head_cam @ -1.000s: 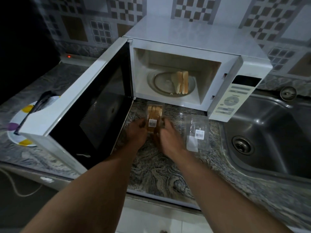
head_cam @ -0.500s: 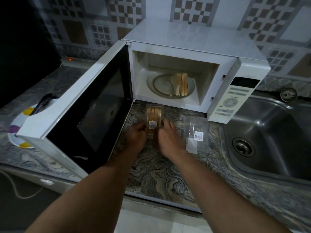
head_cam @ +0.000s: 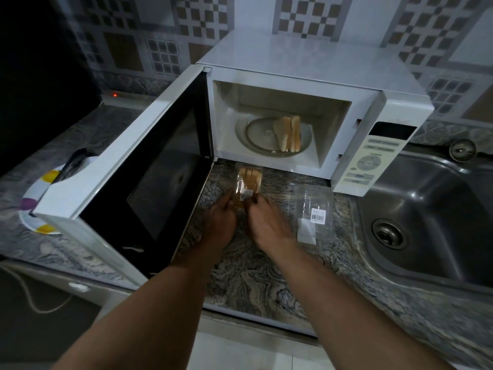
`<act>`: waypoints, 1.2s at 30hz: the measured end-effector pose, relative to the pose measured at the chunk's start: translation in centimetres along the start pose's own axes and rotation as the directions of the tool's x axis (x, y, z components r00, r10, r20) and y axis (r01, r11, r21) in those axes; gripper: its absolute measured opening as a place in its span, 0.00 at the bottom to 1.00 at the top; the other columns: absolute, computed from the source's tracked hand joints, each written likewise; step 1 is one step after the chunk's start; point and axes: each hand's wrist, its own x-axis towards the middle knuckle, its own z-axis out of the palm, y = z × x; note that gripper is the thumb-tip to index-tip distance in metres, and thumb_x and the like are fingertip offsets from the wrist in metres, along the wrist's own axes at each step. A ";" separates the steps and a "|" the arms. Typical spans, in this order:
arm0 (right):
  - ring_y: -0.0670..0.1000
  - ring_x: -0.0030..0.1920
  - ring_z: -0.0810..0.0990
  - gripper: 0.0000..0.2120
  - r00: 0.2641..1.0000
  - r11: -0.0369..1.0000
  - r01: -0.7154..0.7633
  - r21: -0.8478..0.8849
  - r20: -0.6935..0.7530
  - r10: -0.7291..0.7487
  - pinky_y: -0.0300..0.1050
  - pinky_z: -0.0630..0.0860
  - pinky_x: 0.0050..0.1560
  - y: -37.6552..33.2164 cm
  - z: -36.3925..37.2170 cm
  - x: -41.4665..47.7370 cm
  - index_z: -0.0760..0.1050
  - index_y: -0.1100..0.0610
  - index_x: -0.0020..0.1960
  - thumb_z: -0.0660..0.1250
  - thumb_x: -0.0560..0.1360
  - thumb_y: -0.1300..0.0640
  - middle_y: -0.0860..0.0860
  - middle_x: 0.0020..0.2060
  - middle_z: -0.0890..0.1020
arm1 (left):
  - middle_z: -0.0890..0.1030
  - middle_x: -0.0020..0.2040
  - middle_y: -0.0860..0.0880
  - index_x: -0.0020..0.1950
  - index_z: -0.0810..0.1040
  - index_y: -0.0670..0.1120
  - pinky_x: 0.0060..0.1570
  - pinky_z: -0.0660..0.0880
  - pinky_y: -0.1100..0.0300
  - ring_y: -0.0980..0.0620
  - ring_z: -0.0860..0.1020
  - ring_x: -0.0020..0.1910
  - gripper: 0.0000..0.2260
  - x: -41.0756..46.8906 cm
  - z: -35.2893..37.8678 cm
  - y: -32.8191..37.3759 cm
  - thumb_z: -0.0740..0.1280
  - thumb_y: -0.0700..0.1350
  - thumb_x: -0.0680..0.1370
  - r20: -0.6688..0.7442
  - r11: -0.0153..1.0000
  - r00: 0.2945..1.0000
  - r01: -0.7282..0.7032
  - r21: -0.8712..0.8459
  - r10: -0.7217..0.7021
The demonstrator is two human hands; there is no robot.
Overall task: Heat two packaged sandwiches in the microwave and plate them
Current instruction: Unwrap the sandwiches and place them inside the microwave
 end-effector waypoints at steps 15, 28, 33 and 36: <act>0.59 0.66 0.71 0.20 0.999 0.997 0.031 -0.065 -0.032 -0.033 0.56 0.75 0.59 0.7 0.1 -1.0 0.72 0.61 0.67 0.64 0.76 0.69 0.57 0.65 0.72 | 0.81 0.52 0.56 0.62 0.81 0.45 0.45 0.66 0.83 0.58 0.78 0.53 0.16 -1.5 -0.8 -0.3 0.65 0.33 0.77 0.041 0.995 0.996 -0.081 -0.065 0.083; 0.60 0.63 0.74 0.22 1.000 0.998 0.003 -0.063 0.019 -0.002 0.53 0.74 0.59 0.2 -0.4 -0.8 0.70 0.60 0.69 0.65 0.76 0.69 0.58 0.66 0.73 | 0.84 0.54 0.54 0.64 0.80 0.54 0.55 0.76 0.63 0.59 0.81 0.52 0.20 -1.1 -1.4 -1.0 0.72 0.45 0.73 0.144 0.975 0.974 -0.190 0.113 0.173; 0.60 0.62 0.75 0.21 1.000 0.997 -0.008 -0.074 0.023 0.010 0.52 0.74 0.59 0.1 -0.5 -0.7 0.70 0.60 0.69 0.64 0.77 0.69 0.58 0.65 0.74 | 0.81 0.48 0.60 0.64 0.80 0.54 0.41 0.69 0.80 0.61 0.79 0.48 0.21 -1.1 -1.4 -0.4 0.73 0.39 0.73 0.135 0.988 0.985 -0.125 0.088 0.112; 0.60 0.62 0.75 0.20 1.000 0.997 -0.012 -0.076 0.018 0.014 0.52 0.74 0.58 0.0 -0.6 -0.8 0.70 0.60 0.69 0.63 0.78 0.68 0.58 0.65 0.74 | 0.81 0.48 0.60 0.62 0.81 0.54 0.40 0.68 0.80 0.62 0.79 0.46 0.20 -1.2 -1.4 -0.2 0.72 0.37 0.73 0.149 0.987 0.980 -0.140 0.072 0.128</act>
